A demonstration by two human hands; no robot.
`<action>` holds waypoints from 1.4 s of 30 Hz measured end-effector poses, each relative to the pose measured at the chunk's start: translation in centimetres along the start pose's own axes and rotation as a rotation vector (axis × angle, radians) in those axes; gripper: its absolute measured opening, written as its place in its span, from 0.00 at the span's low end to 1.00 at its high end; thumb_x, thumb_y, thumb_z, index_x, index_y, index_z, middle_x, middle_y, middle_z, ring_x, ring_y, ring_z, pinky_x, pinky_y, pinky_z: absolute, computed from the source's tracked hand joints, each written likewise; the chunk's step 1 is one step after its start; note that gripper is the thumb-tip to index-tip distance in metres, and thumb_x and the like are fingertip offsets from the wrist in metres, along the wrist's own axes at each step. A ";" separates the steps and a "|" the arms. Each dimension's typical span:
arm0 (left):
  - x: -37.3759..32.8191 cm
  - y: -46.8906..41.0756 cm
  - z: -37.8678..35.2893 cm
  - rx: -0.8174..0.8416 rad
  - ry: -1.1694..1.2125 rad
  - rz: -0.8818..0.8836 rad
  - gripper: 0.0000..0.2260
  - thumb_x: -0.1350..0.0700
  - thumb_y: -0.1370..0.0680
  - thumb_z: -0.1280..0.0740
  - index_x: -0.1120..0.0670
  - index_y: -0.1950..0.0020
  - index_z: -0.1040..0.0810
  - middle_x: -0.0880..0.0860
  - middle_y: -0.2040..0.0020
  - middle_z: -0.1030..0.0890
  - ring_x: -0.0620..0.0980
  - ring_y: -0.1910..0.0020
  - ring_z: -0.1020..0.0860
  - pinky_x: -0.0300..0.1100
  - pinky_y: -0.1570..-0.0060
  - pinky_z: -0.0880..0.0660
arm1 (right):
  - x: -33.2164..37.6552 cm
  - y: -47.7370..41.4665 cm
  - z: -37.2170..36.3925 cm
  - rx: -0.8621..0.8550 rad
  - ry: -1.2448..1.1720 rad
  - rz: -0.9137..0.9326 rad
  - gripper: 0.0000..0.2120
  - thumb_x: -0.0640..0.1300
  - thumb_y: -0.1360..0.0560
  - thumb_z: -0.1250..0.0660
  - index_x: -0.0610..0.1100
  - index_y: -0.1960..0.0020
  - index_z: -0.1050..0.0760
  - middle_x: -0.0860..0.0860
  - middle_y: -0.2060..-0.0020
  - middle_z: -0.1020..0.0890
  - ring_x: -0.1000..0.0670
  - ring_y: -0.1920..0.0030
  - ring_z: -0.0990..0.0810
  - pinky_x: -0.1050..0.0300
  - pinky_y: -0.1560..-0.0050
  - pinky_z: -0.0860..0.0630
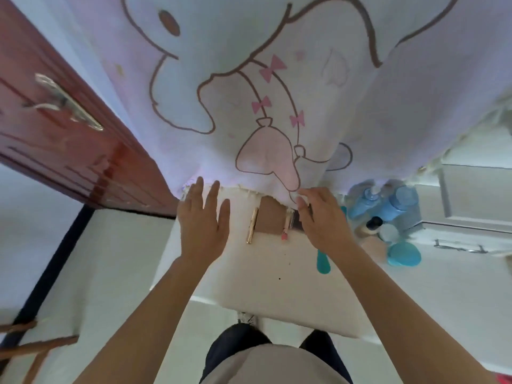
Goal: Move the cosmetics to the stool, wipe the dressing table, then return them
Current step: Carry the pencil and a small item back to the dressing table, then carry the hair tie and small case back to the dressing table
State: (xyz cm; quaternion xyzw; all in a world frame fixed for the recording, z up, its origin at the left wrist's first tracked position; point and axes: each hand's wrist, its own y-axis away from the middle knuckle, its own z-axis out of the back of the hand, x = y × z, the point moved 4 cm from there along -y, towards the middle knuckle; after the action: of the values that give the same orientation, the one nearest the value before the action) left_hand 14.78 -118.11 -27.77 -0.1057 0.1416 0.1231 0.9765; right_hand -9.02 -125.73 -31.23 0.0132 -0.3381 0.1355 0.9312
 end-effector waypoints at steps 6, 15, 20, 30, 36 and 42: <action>0.3 7.6 8.9 -0.154 -0.122 0.158 0.24 0.44 0.17 0.49 0.54 0.24 0.35 0.60 0.22 0.42 0.61 0.23 0.44 0.66 0.29 0.44 | 7.8 1.8 2.1 -0.002 -0.034 0.302 0.23 0.54 0.17 0.45 0.49 0.24 0.37 0.47 0.25 0.34 0.46 0.26 0.38 0.48 0.27 0.40; 12.8 22.4 25.5 -0.446 -0.296 0.481 0.26 0.40 0.17 0.55 0.50 0.22 0.40 0.56 0.20 0.46 0.60 0.22 0.49 0.65 0.27 0.50 | 29.1 8.8 -4.5 0.039 -0.189 0.752 0.22 0.52 0.17 0.42 0.45 0.25 0.32 0.42 0.24 0.37 0.42 0.23 0.41 0.44 0.25 0.40; 23.6 35.2 31.7 -0.525 -0.375 0.709 0.27 0.38 0.17 0.56 0.49 0.22 0.41 0.56 0.20 0.47 0.59 0.21 0.51 0.65 0.27 0.52 | 42.6 17.0 -13.4 0.131 -0.169 0.956 0.26 0.55 0.17 0.44 0.45 0.23 0.36 0.41 0.23 0.38 0.42 0.22 0.43 0.46 0.24 0.43; 42.8 57.0 40.4 -0.524 -0.446 1.126 0.28 0.39 0.19 0.53 0.47 0.20 0.47 0.55 0.20 0.50 0.58 0.21 0.51 0.65 0.26 0.51 | 66.0 36.4 -31.2 0.363 -0.097 1.279 0.28 0.59 0.17 0.47 0.46 0.22 0.40 0.40 0.21 0.44 0.38 0.22 0.46 0.42 0.25 0.43; 51.0 62.1 41.8 -0.546 -0.379 1.266 0.27 0.40 0.18 0.50 0.48 0.20 0.47 0.55 0.20 0.49 0.57 0.21 0.50 0.63 0.25 0.52 | 73.9 41.4 -39.2 0.475 -0.121 1.356 0.29 0.60 0.17 0.49 0.49 0.20 0.47 0.44 0.20 0.48 0.43 0.20 0.50 0.45 0.23 0.47; 61.6 62.8 42.1 -0.551 -0.403 1.272 0.26 0.41 0.17 0.51 0.49 0.21 0.45 0.57 0.20 0.46 0.59 0.22 0.47 0.62 0.27 0.49 | 80.7 42.4 -49.2 0.594 -0.180 1.364 0.29 0.59 0.17 0.48 0.49 0.20 0.46 0.45 0.20 0.48 0.46 0.20 0.51 0.49 0.23 0.48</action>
State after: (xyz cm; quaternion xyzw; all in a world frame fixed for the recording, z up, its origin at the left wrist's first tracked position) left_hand 65.64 -35.51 -17.76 -0.2205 -0.0432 0.7161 0.6608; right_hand 70.03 -59.53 -20.88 0.0626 -0.2955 0.7667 0.5665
